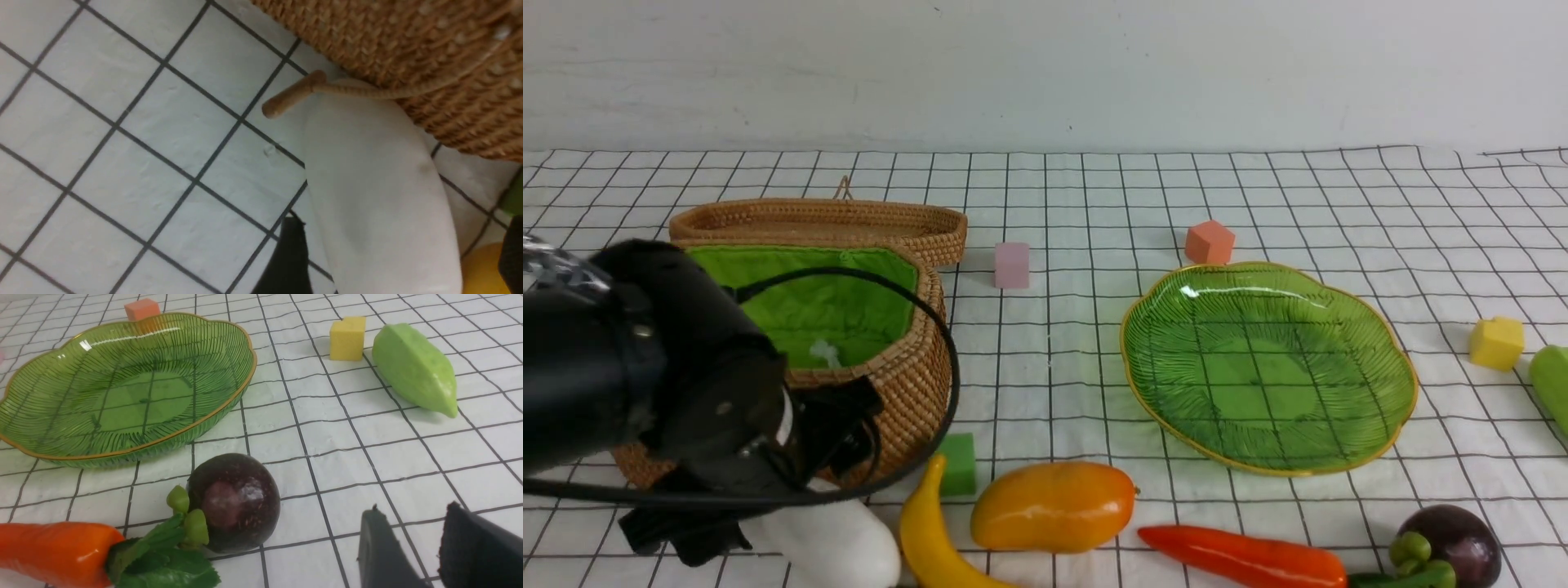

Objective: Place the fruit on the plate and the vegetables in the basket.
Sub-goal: Take a daikon with your left arm and place it on the basket on the left.

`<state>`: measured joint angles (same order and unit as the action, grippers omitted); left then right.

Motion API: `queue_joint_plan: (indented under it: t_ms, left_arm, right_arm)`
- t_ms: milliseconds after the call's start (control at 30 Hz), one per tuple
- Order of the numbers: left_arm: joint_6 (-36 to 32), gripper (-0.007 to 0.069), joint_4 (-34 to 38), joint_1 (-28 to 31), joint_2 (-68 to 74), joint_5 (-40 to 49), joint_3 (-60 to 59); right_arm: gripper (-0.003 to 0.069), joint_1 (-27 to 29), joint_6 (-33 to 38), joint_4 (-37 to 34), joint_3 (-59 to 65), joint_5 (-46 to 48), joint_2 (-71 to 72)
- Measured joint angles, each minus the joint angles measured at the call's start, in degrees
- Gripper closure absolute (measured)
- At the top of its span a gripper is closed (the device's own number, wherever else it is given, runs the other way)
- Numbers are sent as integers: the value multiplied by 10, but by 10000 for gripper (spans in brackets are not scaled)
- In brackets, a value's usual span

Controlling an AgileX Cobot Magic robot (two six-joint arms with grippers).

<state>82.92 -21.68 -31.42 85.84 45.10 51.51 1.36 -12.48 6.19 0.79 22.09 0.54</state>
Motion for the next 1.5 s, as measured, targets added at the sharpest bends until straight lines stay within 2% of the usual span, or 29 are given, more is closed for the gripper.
queue_joint_plan:
  t_ms: [200,400,500,633,667,700,733,767,800,833,900,1100,1267,1333,1367,1433,1467,1500]
  left_arm:
    - [7,59,1,0,80,-46,1]
    - [4,92,1,0,91,-40,7]
    - [-30,109,3,0,77,-21,7]
    - [-138,133,35,0,11,41,6]
    - [-145,137,38,0,1,45,6]
    - [-199,258,65,0,-41,86,6]
    - [-203,279,68,0,-53,90,7]
    - [-228,452,86,0,-94,119,11]
    - [-234,492,90,0,-106,125,14]
    - [-243,606,98,0,-160,140,30]
    - [-241,637,92,4,-205,139,60]
    - [-234,637,60,67,-243,162,157]
    - [-305,614,67,81,-220,239,160]
    - [-363,546,90,82,-198,257,159]
    - [-367,539,94,82,-196,257,158]
    - [-409,412,113,82,-166,258,144]
    - [-411,399,115,82,-160,258,142]
    - [-429,276,118,82,-138,255,116]
  right_arm:
    - [414,0,0,0,0,0,0]
    - [414,0,0,0,0,0,0]
    - [414,0,0,0,0,0,0]
    - [414,0,0,0,0,0,0]
    - [414,0,0,0,0,0,0]
    - [414,0,0,0,0,0,0]
    - [414,0,0,0,0,0,0]
    - [414,0,0,0,0,0,0]
    - [414,0,0,0,0,0,0]
    - [414,0,0,0,0,0,0]
    - [414,0,0,0,0,0,0]
    - [414,0,0,0,0,0,0]
    - [414,0,0,0,0,0,0]
    - [414,0,0,0,0,0,0]
    - [414,0,0,0,0,0,0]
    - [414,0,0,0,0,0,0]
    - [414,0,0,0,0,0,0]
    - [414,0,0,0,0,0,0]
